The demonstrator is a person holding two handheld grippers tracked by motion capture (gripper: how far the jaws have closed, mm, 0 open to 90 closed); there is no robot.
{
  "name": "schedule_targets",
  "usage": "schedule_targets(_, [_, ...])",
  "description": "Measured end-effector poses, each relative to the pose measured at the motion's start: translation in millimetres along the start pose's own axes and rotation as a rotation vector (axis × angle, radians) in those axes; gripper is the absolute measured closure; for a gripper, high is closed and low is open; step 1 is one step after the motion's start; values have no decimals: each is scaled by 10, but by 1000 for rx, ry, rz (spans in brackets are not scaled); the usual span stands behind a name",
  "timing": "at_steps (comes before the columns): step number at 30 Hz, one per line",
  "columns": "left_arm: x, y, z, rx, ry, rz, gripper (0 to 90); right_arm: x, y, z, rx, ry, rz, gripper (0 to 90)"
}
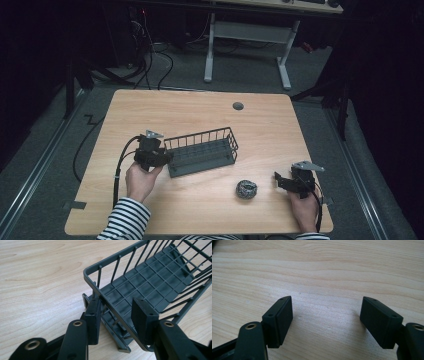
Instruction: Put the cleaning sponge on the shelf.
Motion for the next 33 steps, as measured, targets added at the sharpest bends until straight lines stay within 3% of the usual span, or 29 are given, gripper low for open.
schedule_targets(5, [2, -3, -6, 14, -7, -16, 583, 0, 1, 1, 1, -1, 1, 265])
schedule_targets(10, [-23, -46, 25, 46, -32, -31, 398, -1, 1, 1, 1, -2, 1, 265])
schedule_targets(14, [-61, -109, 36, 67, -50, -27, 319, -1, 1, 1, 1, -1, 1, 265])
schedule_targets(26, [-208, -349, -21, 142, -62, -1, 308, 0, 0, 0, 1, -2, 0, 265])
schedule_targets(29, [-252, -407, -82, 162, -90, -15, 308, 0, 0, 0, 1, -2, 1, 265])
schedule_targets(33, [-314, -472, -182, 174, -111, -1, 308, 0, 0, 0, 1, -2, 0, 265])
Point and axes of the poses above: each handheld gripper's, and its own axes: y roughly forward along the jaws, z roughly out of its top, x roughly to its right, the point moved 9 cm from there along y, roughly forward along the jaws, and after that the axes turned 14 degrees about y, right-handed, at the moved point
